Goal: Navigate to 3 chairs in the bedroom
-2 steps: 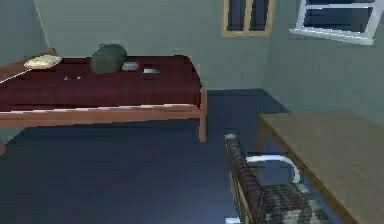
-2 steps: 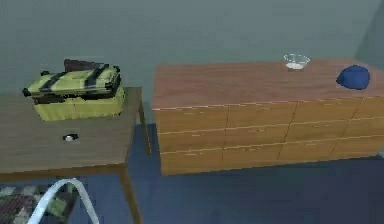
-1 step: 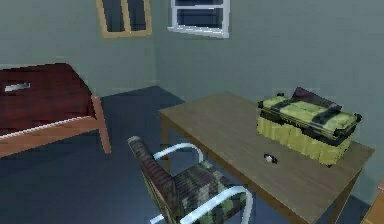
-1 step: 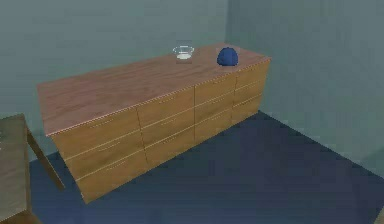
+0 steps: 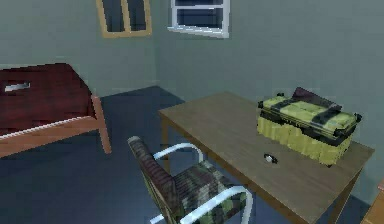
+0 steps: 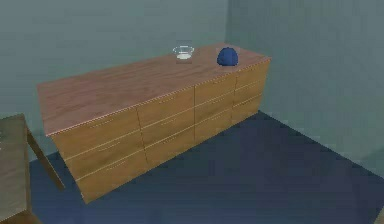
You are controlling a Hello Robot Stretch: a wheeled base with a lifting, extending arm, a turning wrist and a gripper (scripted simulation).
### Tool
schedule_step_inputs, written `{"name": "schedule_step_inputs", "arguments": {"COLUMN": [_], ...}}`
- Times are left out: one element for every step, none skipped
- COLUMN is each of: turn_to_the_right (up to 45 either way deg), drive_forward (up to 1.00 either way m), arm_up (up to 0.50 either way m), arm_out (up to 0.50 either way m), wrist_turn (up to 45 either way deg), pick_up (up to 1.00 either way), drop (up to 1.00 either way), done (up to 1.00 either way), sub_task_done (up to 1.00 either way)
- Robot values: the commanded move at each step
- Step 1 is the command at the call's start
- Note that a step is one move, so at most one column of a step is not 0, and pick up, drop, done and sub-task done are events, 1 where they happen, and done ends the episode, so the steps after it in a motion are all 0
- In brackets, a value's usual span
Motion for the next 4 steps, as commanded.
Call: {"name": "schedule_step_inputs", "arguments": {"turn_to_the_right": [45.0, 45.0, 45.0, 9.0], "drive_forward": [0.0, 0.0, 0.0, 0.0], "arm_up": [0.0, 0.0, 0.0, 0.0], "arm_out": [0.0, 0.0, 0.0, 0.0], "wrist_turn": [0.0, 0.0, 0.0, 0.0], "pick_up": [0.0, 0.0, 0.0, 0.0], "drop": [0.0, 0.0, 0.0, 0.0], "done": [0.0, 0.0, 0.0, 0.0], "sub_task_done": [0.0, 0.0, 0.0, 0.0]}}
